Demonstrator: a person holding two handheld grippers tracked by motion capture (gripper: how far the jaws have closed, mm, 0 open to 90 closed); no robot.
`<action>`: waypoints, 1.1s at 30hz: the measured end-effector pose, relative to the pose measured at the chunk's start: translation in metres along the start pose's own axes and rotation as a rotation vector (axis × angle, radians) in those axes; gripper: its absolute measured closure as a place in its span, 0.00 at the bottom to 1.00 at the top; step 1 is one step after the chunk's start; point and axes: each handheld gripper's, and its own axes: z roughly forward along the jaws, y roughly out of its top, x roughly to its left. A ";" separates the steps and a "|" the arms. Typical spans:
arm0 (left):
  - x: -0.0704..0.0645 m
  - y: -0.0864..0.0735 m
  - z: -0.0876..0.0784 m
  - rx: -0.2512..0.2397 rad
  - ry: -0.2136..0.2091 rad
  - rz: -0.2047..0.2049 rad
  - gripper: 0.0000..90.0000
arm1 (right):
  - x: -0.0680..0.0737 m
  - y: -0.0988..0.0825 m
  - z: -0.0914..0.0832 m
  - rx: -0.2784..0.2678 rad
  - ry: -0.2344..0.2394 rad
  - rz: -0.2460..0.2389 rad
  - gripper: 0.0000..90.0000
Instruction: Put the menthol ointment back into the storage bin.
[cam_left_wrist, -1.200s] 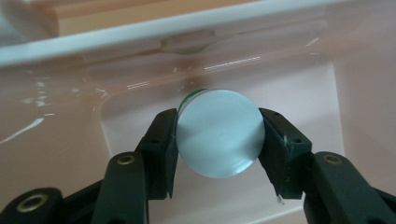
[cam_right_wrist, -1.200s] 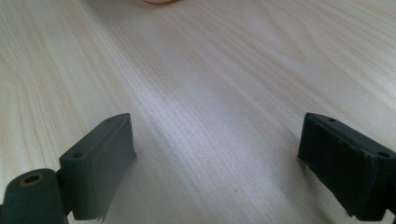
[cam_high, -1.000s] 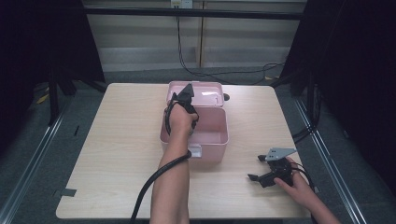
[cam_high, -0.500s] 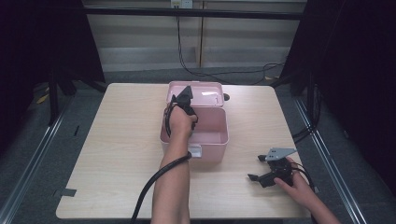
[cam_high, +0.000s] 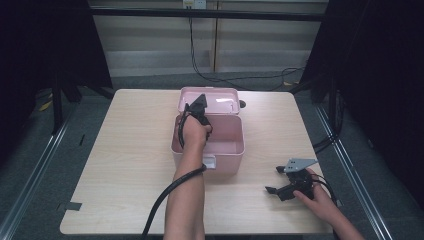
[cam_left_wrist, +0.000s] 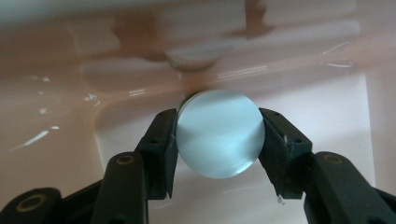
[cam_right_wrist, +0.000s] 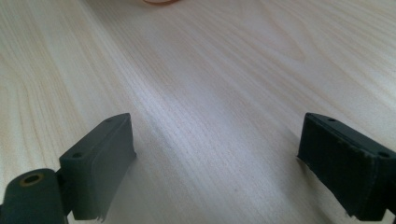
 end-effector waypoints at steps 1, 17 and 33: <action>0.000 0.000 0.000 0.001 0.001 0.003 0.55 | 0.000 0.000 0.000 0.000 0.000 0.000 0.11; 0.000 -0.003 0.002 -0.002 -0.002 0.005 0.52 | 0.000 0.000 0.000 0.000 0.000 0.000 0.11; 0.004 -0.007 -0.008 -0.019 -0.023 0.008 0.36 | 0.000 0.000 0.000 -0.001 0.000 0.002 0.11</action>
